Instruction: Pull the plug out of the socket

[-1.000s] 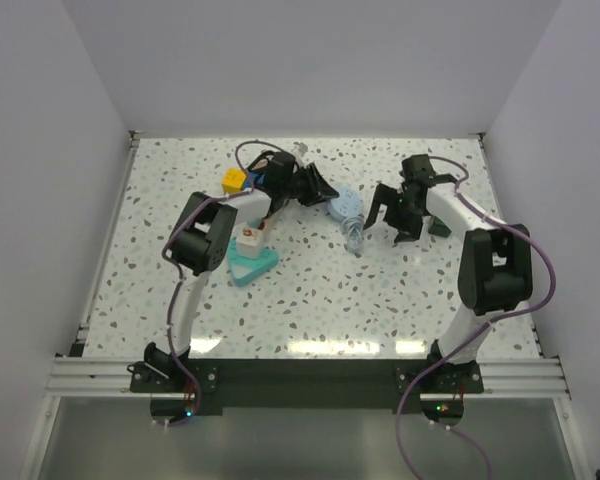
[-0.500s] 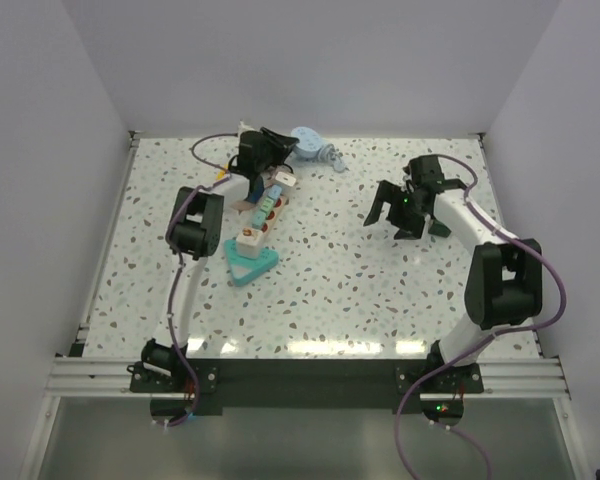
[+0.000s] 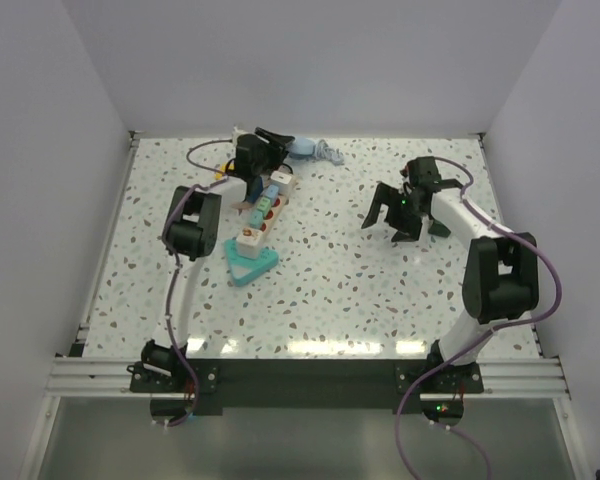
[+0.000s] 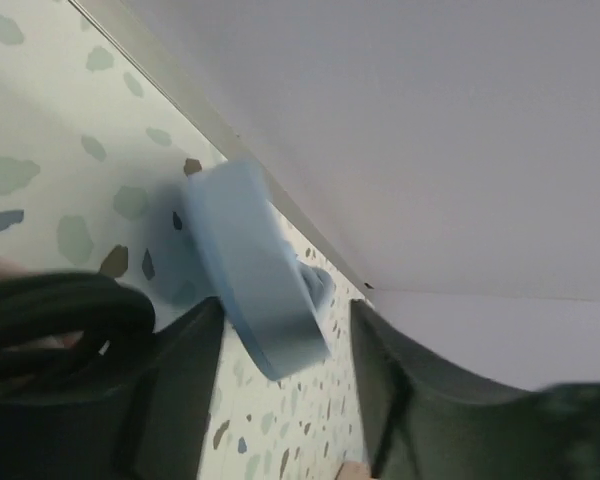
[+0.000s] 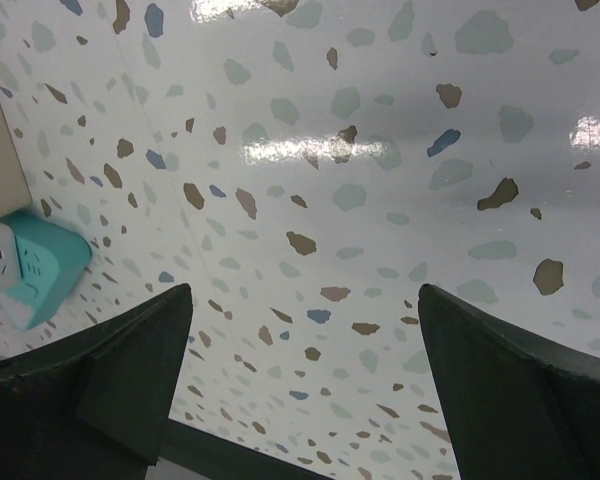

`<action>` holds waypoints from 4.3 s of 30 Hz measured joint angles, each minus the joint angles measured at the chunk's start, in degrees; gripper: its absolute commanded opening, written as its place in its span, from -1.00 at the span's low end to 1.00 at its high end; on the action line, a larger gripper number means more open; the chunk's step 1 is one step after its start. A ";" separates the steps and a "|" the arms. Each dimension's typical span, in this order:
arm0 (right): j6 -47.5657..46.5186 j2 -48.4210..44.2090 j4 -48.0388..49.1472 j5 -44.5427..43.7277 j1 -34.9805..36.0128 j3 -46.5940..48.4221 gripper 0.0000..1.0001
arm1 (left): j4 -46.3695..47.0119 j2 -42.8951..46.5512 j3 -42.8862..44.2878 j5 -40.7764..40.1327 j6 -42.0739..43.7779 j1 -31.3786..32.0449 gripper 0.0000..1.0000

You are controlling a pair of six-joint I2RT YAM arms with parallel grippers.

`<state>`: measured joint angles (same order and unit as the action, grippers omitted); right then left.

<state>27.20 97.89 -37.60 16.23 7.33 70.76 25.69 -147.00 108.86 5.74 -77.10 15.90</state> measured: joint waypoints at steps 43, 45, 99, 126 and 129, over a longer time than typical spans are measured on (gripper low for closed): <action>-16.26 21.22 13.05 -3.41 40.30 25.57 0.98 | -33.09 86.44 -66.84 -10.62 29.77 -2.08 1.00; -18.49 23.41 13.77 -3.76 40.22 28.13 0.98 | -33.42 88.43 -67.91 -10.97 29.79 -2.08 1.00; -5.38 8.15 18.32 2.21 27.78 0.20 -1.00 | -6.99 50.71 -70.29 23.10 39.63 7.54 0.10; -6.58 9.77 0.96 9.42 18.12 10.12 -1.00 | -4.57 46.86 -62.55 22.82 35.98 10.64 -1.00; -6.80 9.55 0.00 7.17 18.40 10.62 -1.00 | -4.57 46.16 -61.94 22.84 35.93 10.80 -1.00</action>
<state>20.40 107.44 -37.60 23.40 25.74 81.38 21.12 -100.84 46.92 28.58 -41.17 26.70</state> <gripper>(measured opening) 0.629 0.511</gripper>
